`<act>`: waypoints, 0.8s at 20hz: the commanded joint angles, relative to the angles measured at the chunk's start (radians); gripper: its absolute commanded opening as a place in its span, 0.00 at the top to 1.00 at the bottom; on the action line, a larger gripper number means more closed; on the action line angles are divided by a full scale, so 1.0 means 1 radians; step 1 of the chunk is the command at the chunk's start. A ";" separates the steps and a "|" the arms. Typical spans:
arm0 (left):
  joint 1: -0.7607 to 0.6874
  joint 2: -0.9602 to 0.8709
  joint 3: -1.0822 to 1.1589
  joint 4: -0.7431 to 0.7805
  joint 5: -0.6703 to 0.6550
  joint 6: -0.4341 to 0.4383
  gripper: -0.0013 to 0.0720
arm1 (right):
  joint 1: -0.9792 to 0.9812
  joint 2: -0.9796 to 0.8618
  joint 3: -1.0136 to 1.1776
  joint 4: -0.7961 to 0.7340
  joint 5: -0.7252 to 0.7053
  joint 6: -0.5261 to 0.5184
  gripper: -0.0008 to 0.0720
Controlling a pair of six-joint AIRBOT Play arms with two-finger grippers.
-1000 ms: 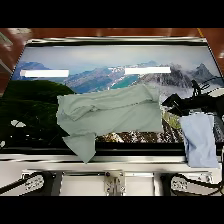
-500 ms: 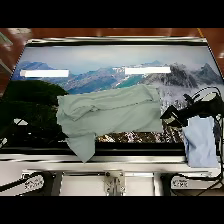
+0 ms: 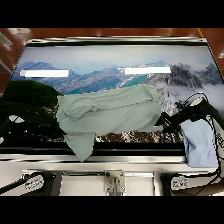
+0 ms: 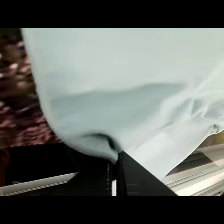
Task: Fold the shirts.
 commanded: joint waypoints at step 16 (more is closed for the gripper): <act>0.000 0.334 1.603 0.012 0.145 -0.061 0.93 | 0.077 0.877 0.797 -0.101 -0.438 -0.161 0.91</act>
